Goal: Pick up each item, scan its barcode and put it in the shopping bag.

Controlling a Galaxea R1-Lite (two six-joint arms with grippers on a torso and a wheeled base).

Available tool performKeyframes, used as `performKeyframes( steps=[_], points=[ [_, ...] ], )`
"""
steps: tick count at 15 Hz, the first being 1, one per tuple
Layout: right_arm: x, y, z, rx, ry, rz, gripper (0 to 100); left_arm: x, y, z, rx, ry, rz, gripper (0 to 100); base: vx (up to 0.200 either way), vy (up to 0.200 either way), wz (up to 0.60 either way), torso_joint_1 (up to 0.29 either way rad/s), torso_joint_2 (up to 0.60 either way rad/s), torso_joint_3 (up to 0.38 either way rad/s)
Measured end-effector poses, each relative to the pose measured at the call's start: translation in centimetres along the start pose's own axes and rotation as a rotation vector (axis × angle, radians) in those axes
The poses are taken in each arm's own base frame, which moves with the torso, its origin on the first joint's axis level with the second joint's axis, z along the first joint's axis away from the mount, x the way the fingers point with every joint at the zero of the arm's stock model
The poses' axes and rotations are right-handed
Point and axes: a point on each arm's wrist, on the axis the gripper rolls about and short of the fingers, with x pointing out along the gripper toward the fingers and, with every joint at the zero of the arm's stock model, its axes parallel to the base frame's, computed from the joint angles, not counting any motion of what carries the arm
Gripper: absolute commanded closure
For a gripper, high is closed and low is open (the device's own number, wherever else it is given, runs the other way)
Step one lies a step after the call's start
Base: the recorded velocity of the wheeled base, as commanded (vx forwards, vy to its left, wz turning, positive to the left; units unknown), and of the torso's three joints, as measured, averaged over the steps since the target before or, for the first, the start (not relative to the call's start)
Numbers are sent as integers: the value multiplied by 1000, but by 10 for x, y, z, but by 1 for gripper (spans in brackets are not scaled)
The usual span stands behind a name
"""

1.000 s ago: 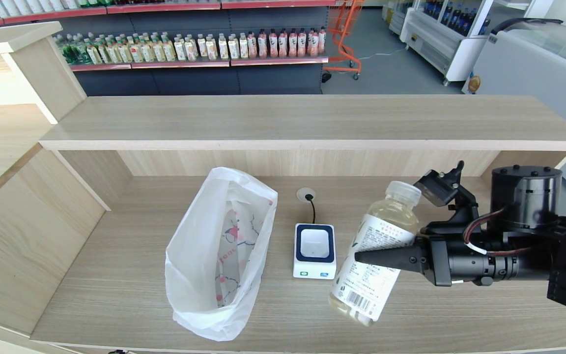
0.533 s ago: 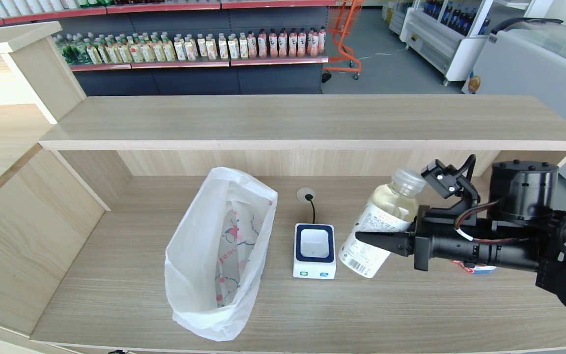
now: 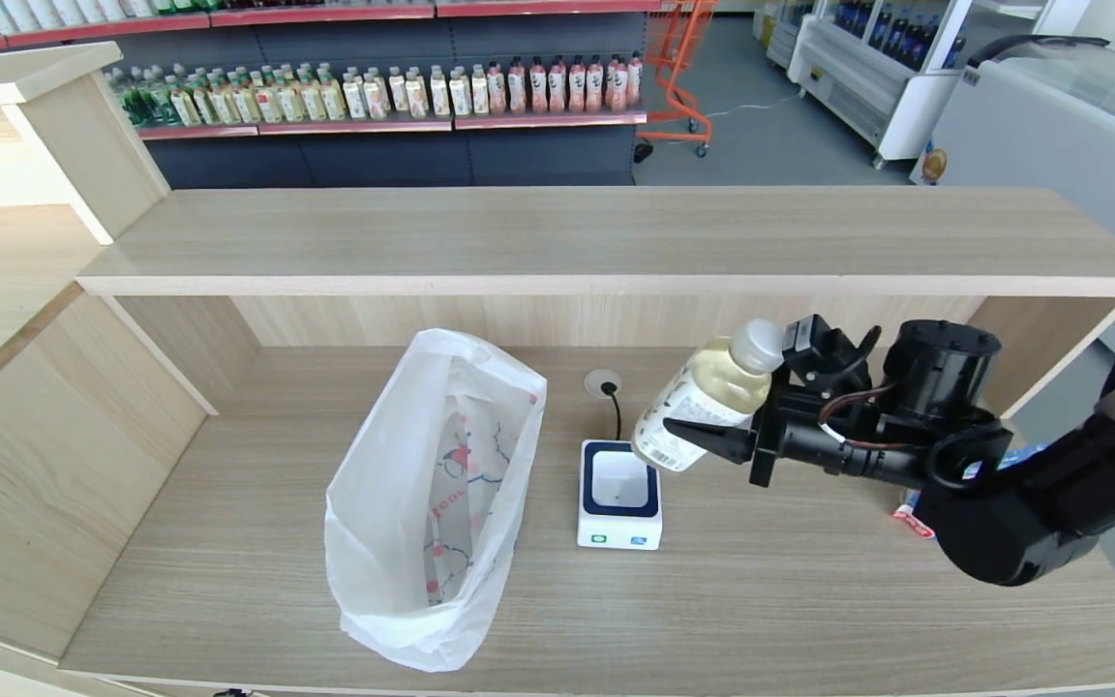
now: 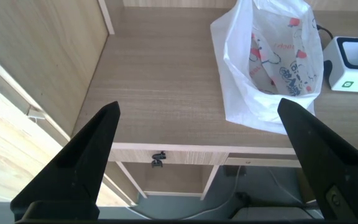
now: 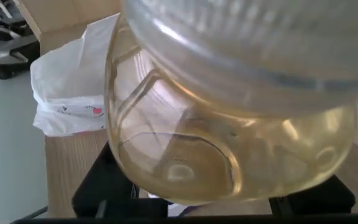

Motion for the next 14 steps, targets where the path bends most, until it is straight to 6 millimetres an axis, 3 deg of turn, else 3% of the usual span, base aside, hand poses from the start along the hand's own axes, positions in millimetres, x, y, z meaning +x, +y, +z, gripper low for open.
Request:
performKeyframes(
  steps=[10,14],
  points=[
    [47,-35,-54,-254,-67,110,100,0,0,0,0,0,0,0,0,0,0,0,0,0],
    [61,-40,-71,-343,-98,157,100,0,0,0,0,0,0,0,0,0,0,0,0,0]
  ],
)
